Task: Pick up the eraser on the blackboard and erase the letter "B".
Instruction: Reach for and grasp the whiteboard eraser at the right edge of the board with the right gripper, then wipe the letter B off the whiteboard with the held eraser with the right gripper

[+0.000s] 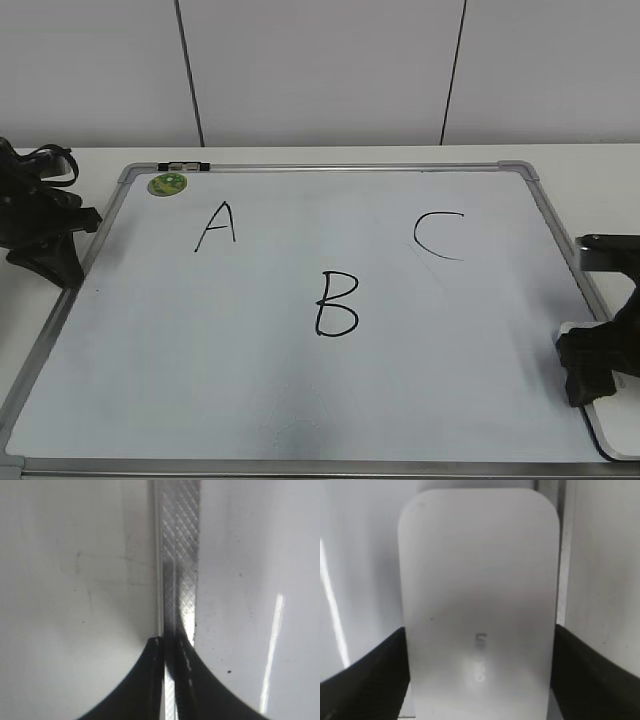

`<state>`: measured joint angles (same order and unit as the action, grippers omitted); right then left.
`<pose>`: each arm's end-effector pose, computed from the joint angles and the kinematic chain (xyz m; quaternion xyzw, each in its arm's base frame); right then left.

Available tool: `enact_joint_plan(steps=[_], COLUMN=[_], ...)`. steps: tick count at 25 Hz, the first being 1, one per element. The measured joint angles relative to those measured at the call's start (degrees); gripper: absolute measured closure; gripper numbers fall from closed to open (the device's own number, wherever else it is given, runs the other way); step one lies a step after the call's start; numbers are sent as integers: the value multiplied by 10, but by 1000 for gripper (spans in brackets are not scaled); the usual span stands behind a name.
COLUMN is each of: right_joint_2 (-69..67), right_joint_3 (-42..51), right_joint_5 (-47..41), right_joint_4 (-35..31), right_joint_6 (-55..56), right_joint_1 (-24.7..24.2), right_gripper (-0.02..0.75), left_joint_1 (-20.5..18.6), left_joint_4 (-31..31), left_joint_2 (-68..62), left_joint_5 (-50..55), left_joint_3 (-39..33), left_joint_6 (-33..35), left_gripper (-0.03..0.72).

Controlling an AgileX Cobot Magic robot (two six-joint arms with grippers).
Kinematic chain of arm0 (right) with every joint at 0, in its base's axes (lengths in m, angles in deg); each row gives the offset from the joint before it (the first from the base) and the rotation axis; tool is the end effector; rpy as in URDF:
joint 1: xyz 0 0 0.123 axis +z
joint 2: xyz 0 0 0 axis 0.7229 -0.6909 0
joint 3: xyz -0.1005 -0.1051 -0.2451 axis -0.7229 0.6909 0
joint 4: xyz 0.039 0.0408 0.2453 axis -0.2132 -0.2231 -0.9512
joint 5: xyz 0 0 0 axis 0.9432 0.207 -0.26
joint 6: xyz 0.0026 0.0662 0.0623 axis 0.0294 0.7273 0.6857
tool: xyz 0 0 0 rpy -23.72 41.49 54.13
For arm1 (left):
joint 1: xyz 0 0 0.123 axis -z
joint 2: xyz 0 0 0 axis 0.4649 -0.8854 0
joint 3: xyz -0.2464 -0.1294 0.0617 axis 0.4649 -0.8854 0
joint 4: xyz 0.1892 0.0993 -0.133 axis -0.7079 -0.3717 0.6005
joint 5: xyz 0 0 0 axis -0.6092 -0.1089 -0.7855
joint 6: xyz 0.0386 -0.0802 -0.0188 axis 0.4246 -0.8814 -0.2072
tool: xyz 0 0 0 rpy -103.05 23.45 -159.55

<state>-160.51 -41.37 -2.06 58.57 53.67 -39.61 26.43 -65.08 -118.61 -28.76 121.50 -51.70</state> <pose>0.2499 0.0282 0.1434 0.0061 0.9986 0.0002 0.0527 0.4096 -0.0093 0.1267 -0.0031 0.9948 -0.1012 0.0119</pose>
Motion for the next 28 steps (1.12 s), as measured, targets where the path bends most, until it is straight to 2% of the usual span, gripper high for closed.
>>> enact_joint_plan(steps=[8, 19, 28], right_joint_2=[-4, 1, 68], right_joint_3=[0, 0, 0], right_joint_5=[0, 0, -11], right_joint_4=[-1, -1, -4], right_joint_6=[-1, -2, -2], right_joint_1=[0, 0, 0], right_gripper=[185, 187, 188], left_joint_1=[0, 0, 0], left_joint_4=[0, 0, 0], left_joint_2=[0, 0, 0], left_joint_5=[0, 0, 0], left_joint_3=[0, 0, 0], left_joint_6=[0, 0, 0], left_gripper=[676, 676, 676])
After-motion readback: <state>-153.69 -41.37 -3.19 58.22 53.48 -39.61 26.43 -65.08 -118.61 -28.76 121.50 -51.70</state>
